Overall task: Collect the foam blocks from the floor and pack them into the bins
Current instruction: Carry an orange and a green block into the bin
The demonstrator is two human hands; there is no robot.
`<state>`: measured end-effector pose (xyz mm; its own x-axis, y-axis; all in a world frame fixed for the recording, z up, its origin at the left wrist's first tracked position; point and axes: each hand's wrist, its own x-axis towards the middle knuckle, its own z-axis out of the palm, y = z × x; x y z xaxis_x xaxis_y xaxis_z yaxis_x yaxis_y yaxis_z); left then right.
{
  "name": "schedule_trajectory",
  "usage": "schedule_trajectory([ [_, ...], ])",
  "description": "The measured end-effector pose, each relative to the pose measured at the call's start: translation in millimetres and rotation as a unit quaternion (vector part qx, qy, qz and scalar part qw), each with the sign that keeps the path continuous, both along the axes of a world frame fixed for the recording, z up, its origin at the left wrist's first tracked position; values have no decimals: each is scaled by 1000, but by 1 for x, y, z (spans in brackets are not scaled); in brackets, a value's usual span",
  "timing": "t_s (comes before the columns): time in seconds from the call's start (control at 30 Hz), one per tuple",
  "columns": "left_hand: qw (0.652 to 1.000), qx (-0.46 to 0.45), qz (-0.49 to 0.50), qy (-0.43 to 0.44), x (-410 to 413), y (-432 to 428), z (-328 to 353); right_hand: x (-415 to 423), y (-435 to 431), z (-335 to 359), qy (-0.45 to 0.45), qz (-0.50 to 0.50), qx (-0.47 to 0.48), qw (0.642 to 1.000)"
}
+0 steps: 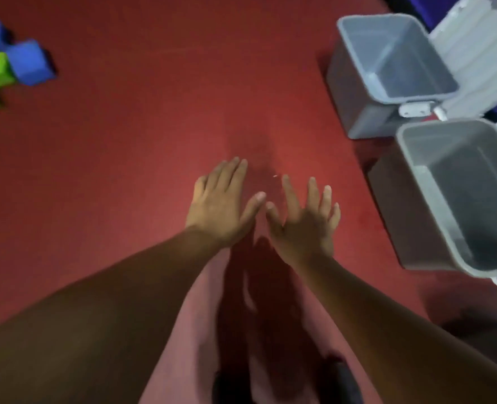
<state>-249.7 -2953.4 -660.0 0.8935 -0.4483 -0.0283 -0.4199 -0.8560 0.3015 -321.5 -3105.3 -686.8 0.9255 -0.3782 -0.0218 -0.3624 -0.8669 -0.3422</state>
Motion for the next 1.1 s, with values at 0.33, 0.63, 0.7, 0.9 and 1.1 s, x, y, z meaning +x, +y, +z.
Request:
schedule_trajectory([
  [0.33,974,27,226,-17,73,278,9,134,284,5,-34,223,-14,974],
  [0.63,914,8,407,-3,150,461,-25,267,466,-11,48,314,40,947],
  [0.7,904,11,428,2,155,488,-33,277,495,-17,20,339,24,940],
  [0.9,865,-16,501,21,154,584,-59,299,602,-43,9,386,10,922],
  [1.1,847,-13,529,48,143,714,-83,308,728,-61,82,444,3,892],
])
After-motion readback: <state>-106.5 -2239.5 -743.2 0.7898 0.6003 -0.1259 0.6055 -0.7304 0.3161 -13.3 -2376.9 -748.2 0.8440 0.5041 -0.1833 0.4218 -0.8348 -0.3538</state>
